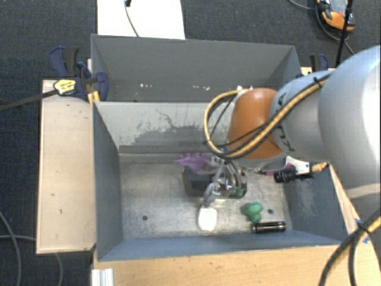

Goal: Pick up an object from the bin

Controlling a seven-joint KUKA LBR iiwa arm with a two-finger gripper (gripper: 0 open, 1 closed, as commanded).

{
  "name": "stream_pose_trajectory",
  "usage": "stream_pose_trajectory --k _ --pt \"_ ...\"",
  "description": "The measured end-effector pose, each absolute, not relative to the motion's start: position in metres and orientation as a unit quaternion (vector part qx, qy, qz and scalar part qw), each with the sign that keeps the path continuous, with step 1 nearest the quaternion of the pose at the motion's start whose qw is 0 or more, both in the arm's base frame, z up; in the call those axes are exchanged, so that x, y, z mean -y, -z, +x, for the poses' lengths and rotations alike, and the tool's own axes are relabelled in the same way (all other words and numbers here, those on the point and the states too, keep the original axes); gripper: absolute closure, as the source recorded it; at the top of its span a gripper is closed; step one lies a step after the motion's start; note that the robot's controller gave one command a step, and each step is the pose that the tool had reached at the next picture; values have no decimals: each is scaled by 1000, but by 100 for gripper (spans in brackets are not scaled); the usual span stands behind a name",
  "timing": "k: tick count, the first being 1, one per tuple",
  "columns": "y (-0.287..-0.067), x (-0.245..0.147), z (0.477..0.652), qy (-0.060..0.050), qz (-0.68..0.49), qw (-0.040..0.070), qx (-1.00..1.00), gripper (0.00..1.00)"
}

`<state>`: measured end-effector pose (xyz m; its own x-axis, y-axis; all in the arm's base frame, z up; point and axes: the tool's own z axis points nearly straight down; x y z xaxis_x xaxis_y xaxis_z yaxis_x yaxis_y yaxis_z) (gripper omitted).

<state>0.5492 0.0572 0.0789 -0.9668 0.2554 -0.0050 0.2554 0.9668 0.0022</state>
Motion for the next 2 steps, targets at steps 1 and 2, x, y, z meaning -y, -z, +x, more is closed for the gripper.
stream_pose_trajectory --k 1,2 --pt "-74 -89 560 1 227 0 -974 100" --pt "-74 -89 560 1 227 0 -974 100"
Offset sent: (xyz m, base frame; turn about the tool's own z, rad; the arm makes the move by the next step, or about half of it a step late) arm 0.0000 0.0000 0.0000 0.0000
